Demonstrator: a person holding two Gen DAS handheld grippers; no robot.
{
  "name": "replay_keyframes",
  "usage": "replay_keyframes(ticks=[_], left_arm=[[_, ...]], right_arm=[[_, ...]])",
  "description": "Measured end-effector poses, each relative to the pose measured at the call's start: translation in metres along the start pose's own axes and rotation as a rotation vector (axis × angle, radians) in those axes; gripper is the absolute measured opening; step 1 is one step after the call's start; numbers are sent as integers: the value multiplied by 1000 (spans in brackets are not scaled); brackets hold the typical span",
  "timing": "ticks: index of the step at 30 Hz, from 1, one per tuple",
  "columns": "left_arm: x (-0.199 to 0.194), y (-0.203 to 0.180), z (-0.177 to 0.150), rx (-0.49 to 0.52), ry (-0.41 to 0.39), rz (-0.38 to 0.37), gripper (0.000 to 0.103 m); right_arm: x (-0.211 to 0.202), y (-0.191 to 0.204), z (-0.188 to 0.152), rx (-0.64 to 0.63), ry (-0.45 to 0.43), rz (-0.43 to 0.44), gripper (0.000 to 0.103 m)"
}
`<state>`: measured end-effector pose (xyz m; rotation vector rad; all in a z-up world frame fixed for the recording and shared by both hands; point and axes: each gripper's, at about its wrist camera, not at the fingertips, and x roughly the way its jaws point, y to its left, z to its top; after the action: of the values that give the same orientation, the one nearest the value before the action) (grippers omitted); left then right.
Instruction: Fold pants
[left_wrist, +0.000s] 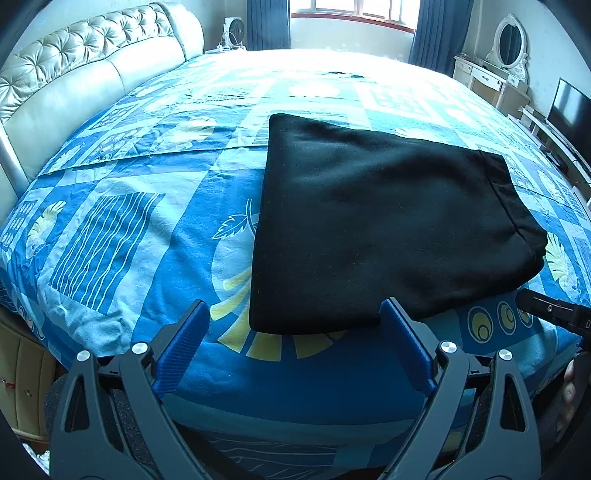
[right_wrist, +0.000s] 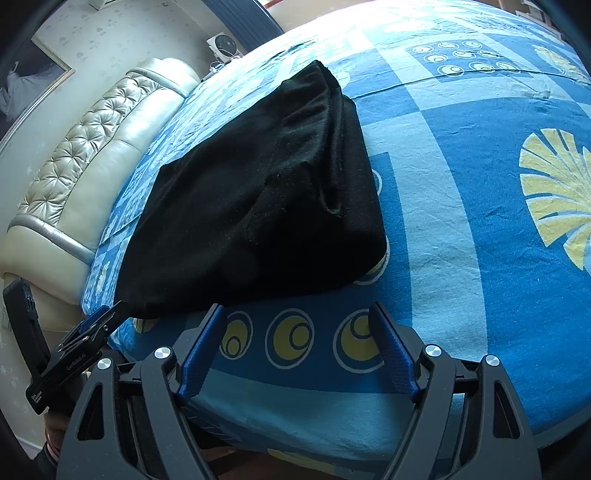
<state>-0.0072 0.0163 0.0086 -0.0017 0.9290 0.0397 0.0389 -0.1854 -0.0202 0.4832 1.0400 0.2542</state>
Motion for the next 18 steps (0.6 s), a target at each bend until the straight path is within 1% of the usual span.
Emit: replay_keyframes(ticks=[5,8,10,12,16,18], left_arm=[[-4,-1,0,-1,-3,1,93],[-5,0,-2,-14,-1,-17,93],[-6,0,-3,-10,-5,-14,94],[-6,-2,-4,2,-4,-2,97],[-12,-7,-5,27,-32,-15,97],[-13,-9,-4,33,-32,-17,97]], right_arm=[[-1,1,-1,1,-8,-14,78],[-4,7,-2,-26,-32,-62,78],[-6,11,-2,-58,-48,-96,78],[-9,15,-2,-79,-64,-118,78],[-10,16,-2,-83,-69,-118,78],[-10,14,-2,-78,-69,-118,78]])
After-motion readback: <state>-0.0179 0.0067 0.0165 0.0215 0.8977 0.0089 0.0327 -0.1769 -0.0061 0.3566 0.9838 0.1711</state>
